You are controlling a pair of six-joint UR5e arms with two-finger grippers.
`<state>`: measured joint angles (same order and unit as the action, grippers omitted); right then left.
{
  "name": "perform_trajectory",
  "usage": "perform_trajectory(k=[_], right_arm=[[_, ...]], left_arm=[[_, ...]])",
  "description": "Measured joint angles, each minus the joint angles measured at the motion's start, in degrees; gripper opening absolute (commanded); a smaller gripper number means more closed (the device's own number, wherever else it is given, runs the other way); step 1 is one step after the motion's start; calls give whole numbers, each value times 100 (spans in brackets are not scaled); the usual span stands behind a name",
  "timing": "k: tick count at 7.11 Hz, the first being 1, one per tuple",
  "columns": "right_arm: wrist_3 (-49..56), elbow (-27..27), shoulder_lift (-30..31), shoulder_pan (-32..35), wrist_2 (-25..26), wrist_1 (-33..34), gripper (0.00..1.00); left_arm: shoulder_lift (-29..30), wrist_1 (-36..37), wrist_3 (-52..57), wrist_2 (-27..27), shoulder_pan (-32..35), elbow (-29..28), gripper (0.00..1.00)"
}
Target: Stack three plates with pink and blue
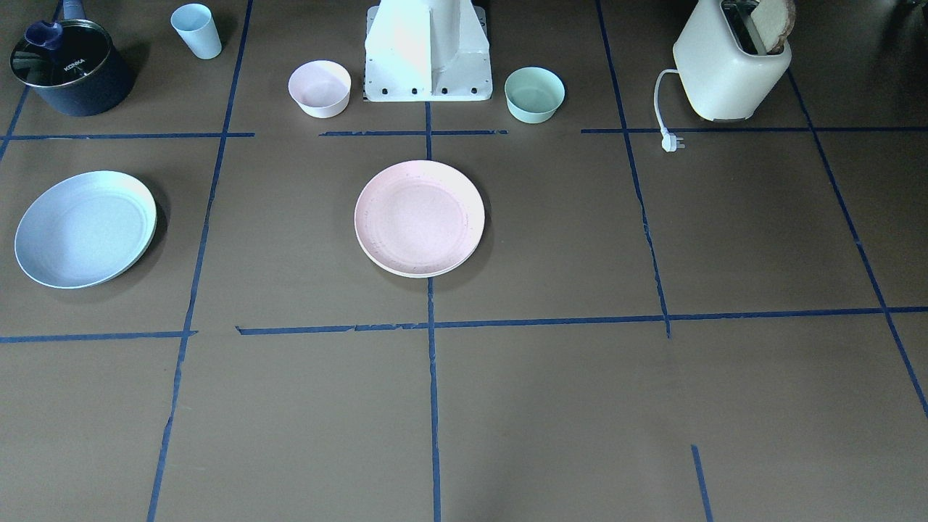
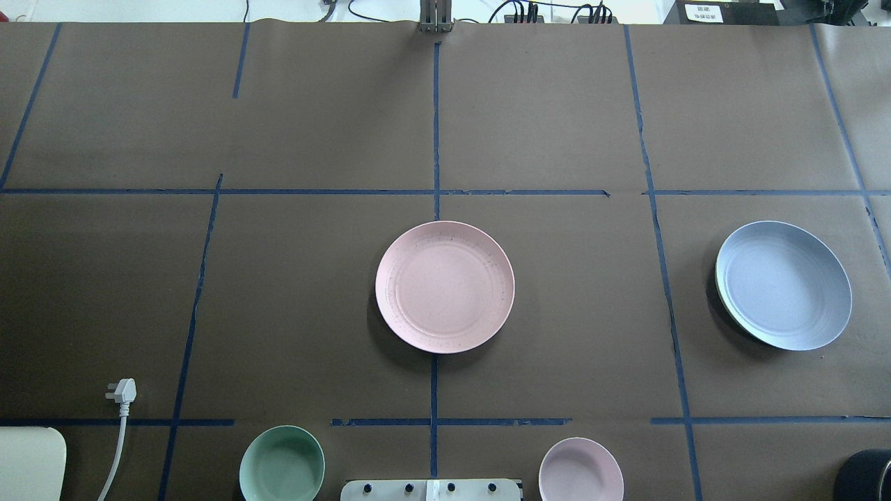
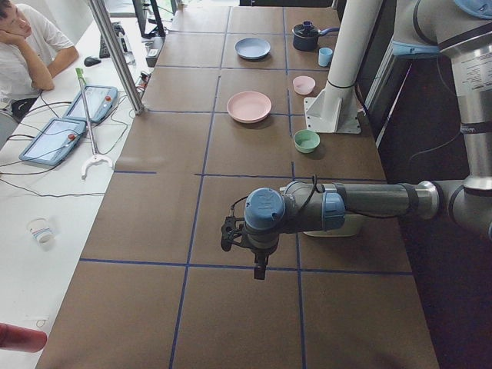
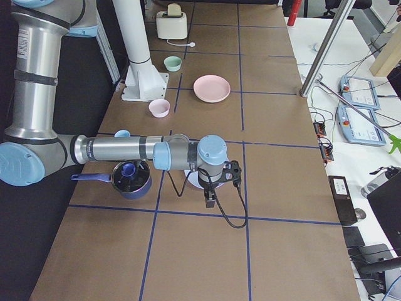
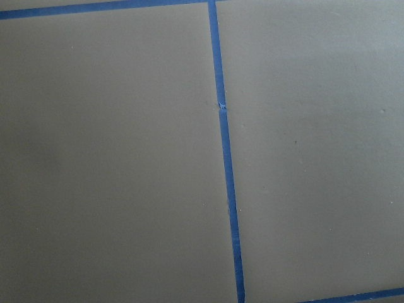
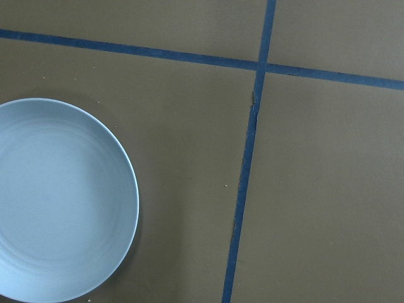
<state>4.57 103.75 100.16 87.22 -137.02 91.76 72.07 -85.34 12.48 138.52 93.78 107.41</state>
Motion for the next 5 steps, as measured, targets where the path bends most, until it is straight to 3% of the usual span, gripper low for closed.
perform_trajectory(k=[5], right_arm=[[-262,-28,14,-149,-68,-102,100]], left_arm=[[0,0,0,0,0,-1,100]])
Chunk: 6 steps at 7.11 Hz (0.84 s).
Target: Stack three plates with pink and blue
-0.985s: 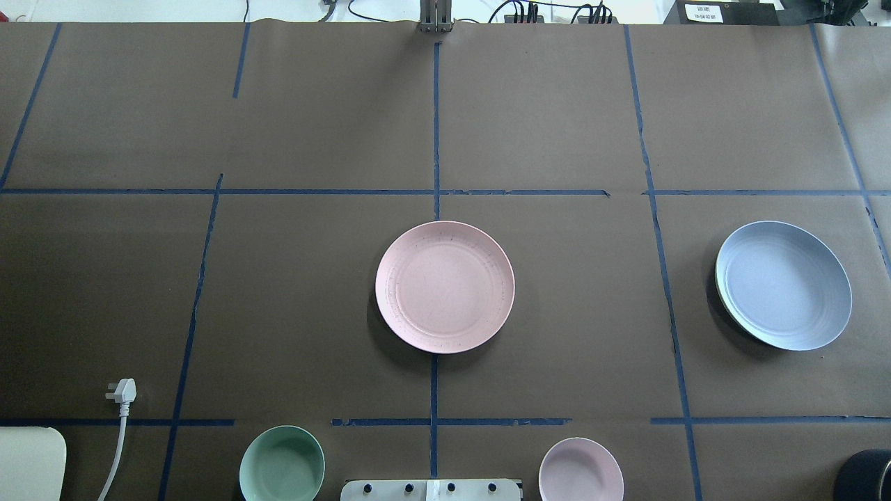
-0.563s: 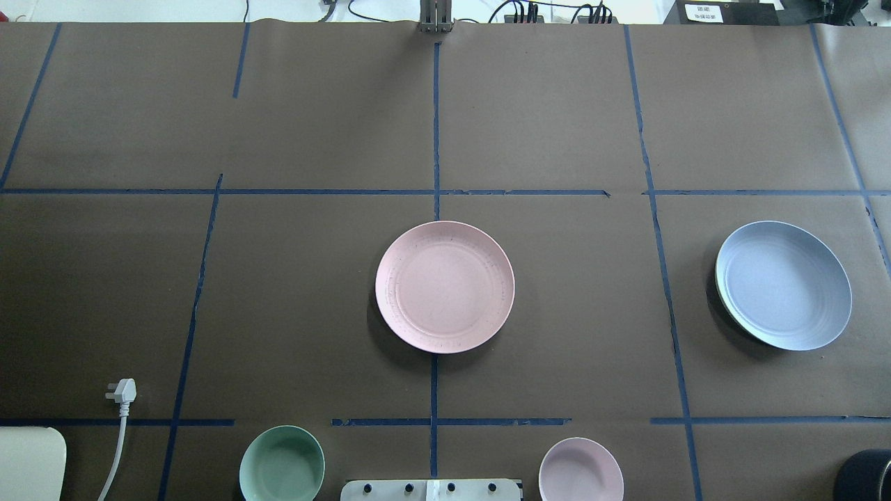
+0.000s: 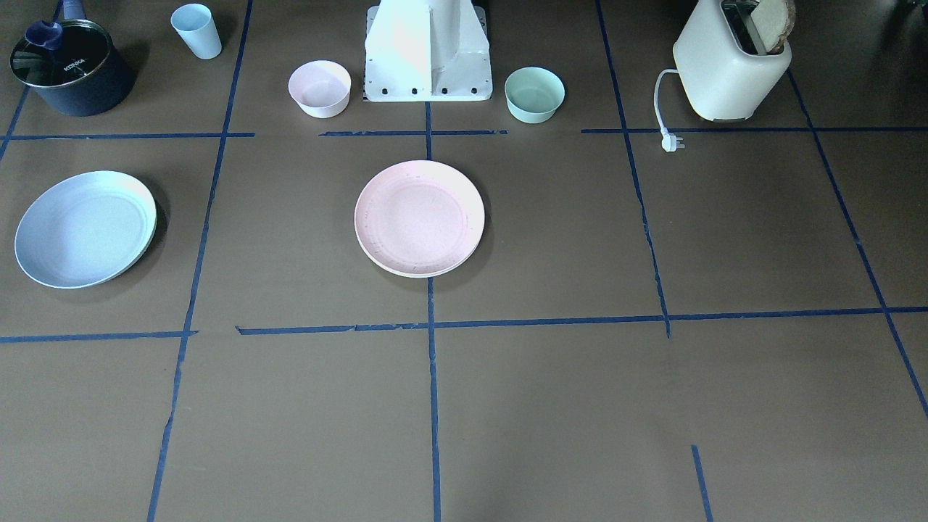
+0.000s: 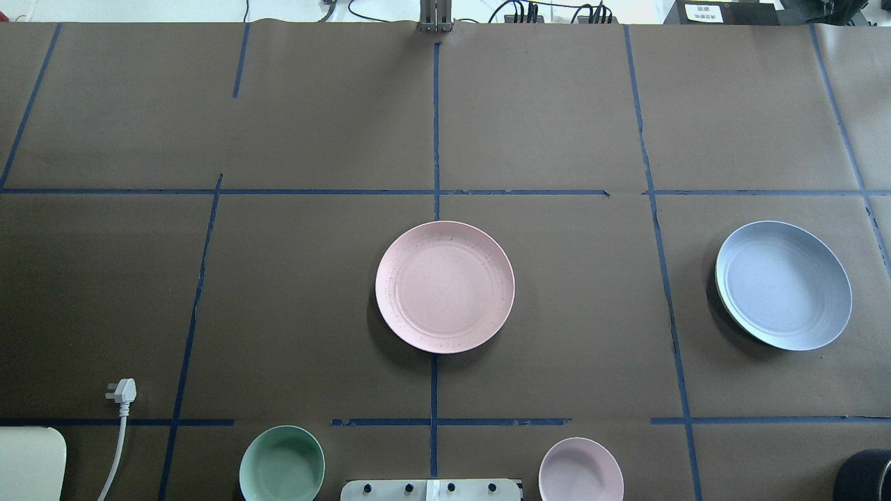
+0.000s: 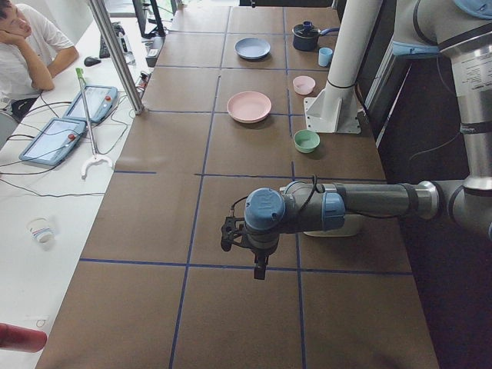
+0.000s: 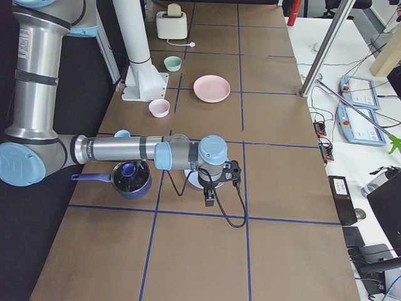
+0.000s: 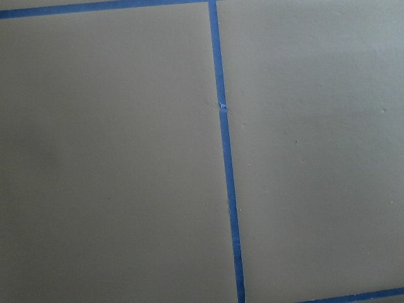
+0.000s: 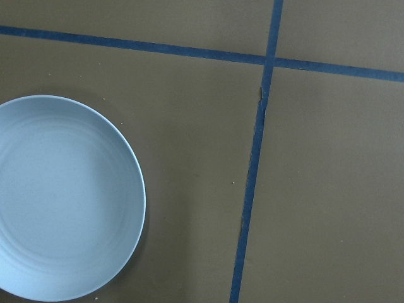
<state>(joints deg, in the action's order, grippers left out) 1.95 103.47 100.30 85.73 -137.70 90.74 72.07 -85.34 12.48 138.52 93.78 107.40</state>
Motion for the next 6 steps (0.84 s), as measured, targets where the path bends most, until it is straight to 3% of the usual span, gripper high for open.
perform_trajectory(k=[2,6], right_arm=[[-778,-149,101,-314,-53,-829,100],[-3454,-1649,251,-1179,-28,-4757,100]], left_arm=[[0,0,0,0,0,1,100],[-6,0,0,0,0,8,100]])
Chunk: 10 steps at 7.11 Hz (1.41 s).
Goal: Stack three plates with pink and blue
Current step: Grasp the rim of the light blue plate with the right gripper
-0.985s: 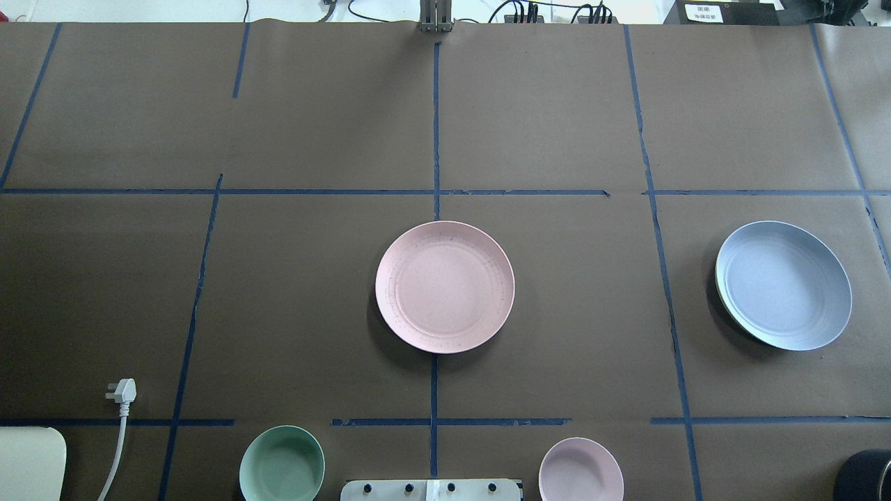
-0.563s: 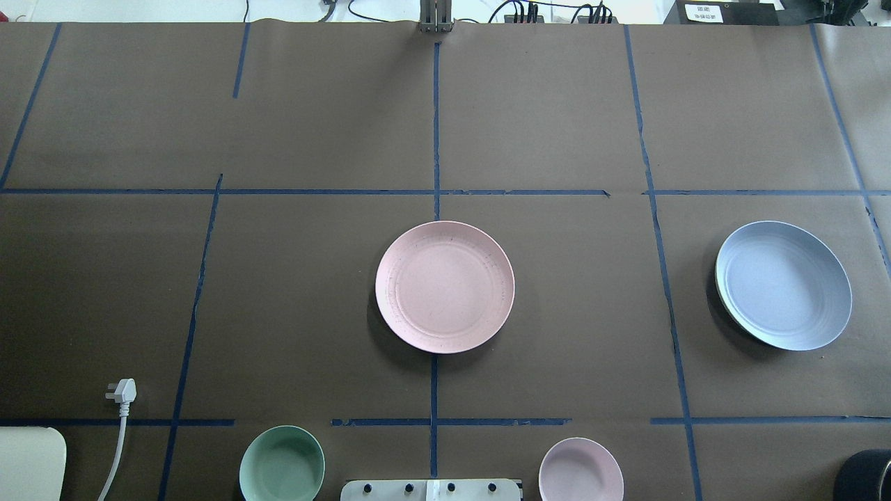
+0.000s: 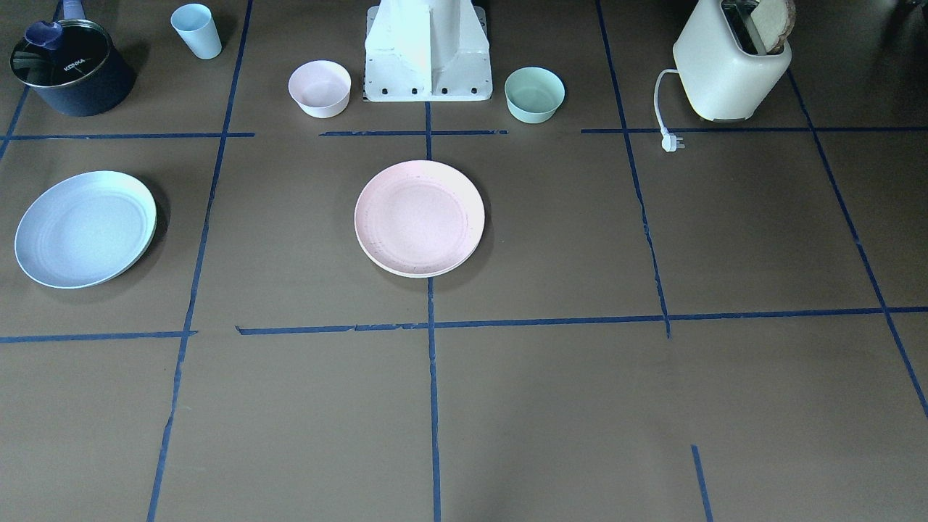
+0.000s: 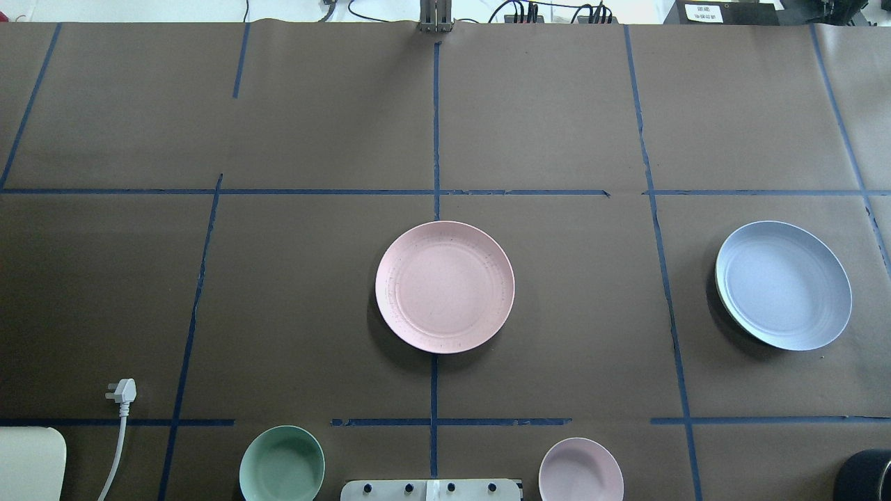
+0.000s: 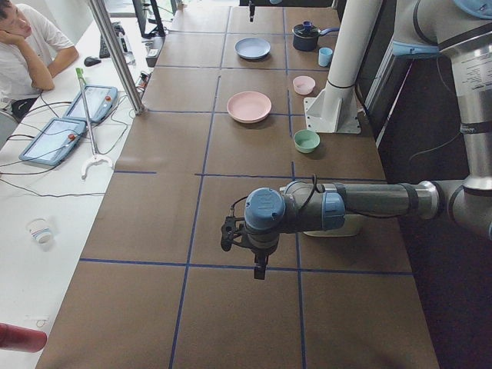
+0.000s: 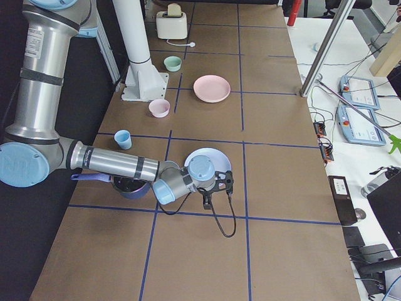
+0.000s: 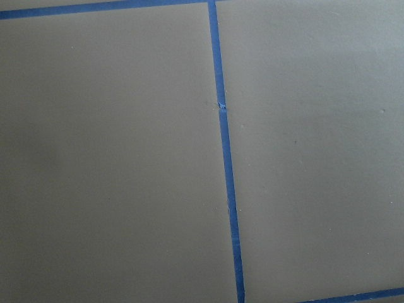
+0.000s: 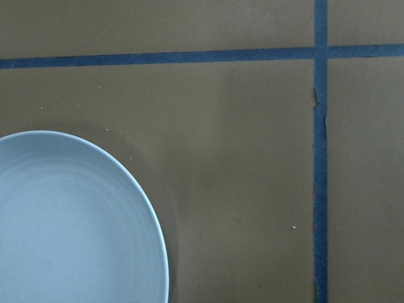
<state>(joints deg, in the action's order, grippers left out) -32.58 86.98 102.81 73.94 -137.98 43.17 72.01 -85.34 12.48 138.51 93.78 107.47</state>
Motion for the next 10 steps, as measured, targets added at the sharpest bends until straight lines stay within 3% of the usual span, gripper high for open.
perform_trajectory(k=[2,4,5,7,8,10], right_arm=[[-856,-401,-10,-494,179,-1084,99],[-1043,-500,-82,-845,423,-1241,95],[-1149,-526,-145,-994,523,-1245,78],[-1294,-559,-208,-1161,618,-1276,17],[-1314,-559,-214,-1180,616,-1286,0],[-1327,-559,-217,-1182,603,-1293,0]], left_arm=[[-5,0,0,0,0,1,100],[-7,0,0,0,0,4,100],[-7,0,0,0,0,6,100],[-9,0,0,0,0,2,100],[-9,0,0,0,0,2,100],[-6,0,0,0,0,2,100]])
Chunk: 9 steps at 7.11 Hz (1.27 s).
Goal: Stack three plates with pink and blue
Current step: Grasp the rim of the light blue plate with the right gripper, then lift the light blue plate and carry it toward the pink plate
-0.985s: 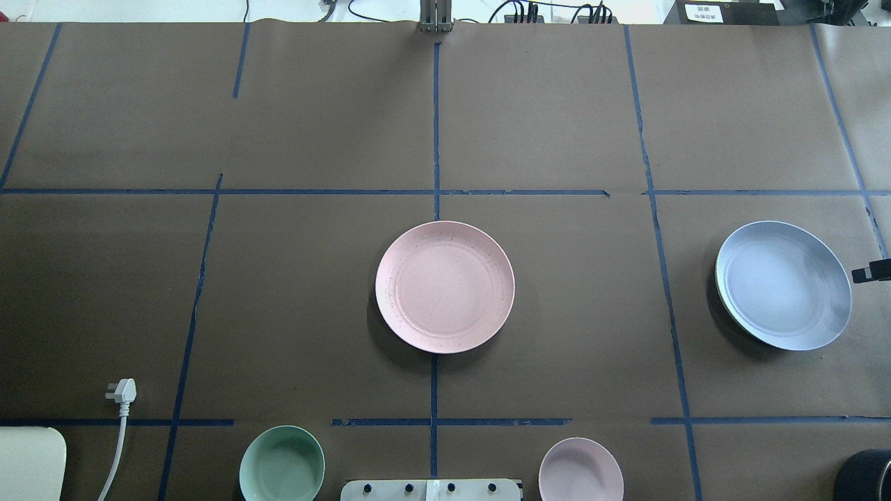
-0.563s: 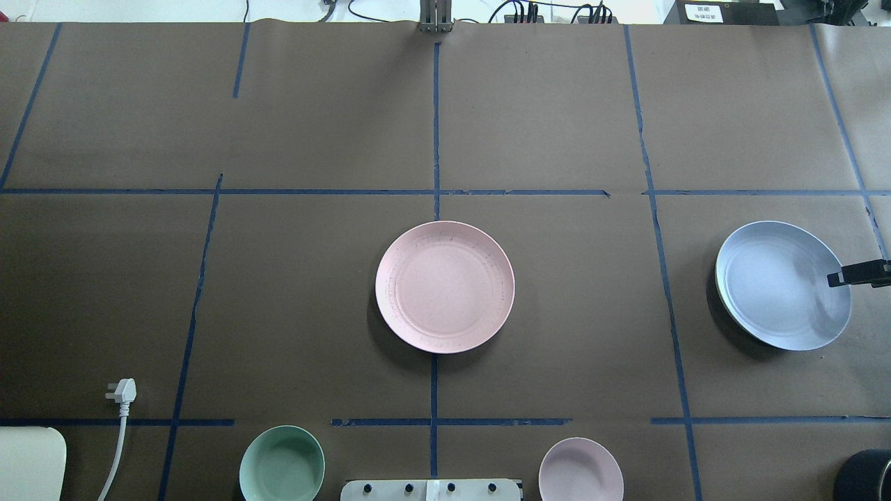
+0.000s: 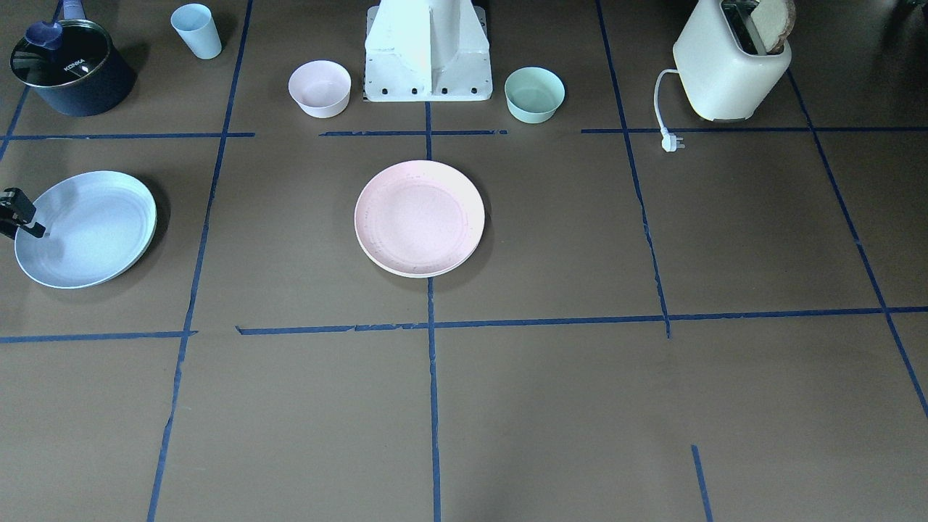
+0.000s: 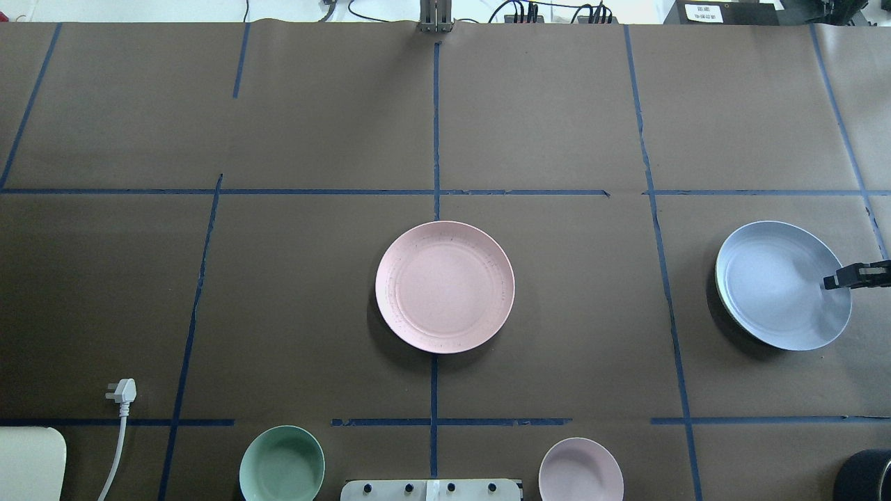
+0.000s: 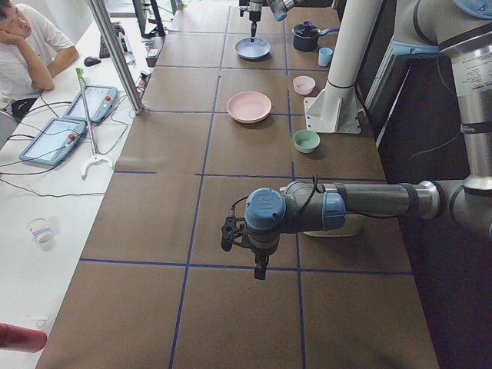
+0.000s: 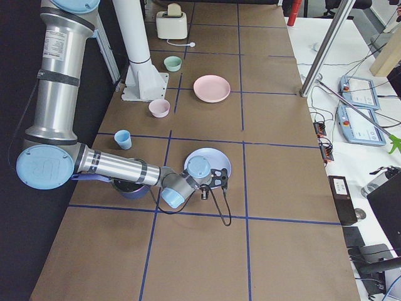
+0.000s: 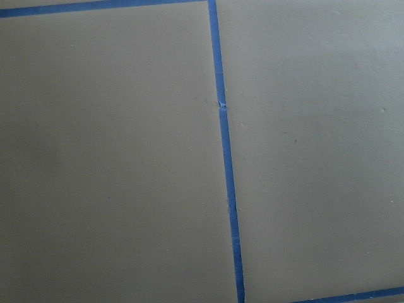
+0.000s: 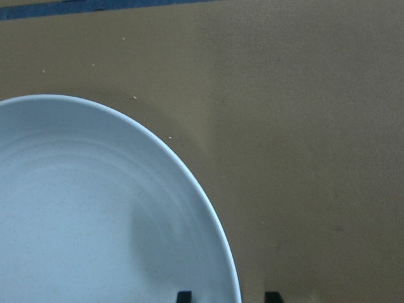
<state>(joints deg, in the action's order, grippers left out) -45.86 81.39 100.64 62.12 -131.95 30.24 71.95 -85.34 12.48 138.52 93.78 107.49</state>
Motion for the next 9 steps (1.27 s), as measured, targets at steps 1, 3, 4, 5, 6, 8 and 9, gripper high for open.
perform_trajectory(k=[1,3,4,5,6,8,9], right_arm=[[-1,21,1,2,-16,-1,0],[-122,162,-9,20,-207,20,0],[-435,361,-70,82,-474,54,0],[-885,551,-216,139,-672,72,0],[-1476,705,-482,157,-766,90,0],[-2523,919,-1256,-17,-793,401,0],[-2877,1209,-1614,-288,-686,927,0]], left_arm=[[-2,0,0,0,0,0,100],[-5,0,0,0,0,8,100],[-6,0,0,0,0,16,100],[-6,0,0,0,0,19,100],[-6,0,0,0,0,21,100],[-6,0,0,0,0,20,100],[-6,0,0,0,0,19,100]])
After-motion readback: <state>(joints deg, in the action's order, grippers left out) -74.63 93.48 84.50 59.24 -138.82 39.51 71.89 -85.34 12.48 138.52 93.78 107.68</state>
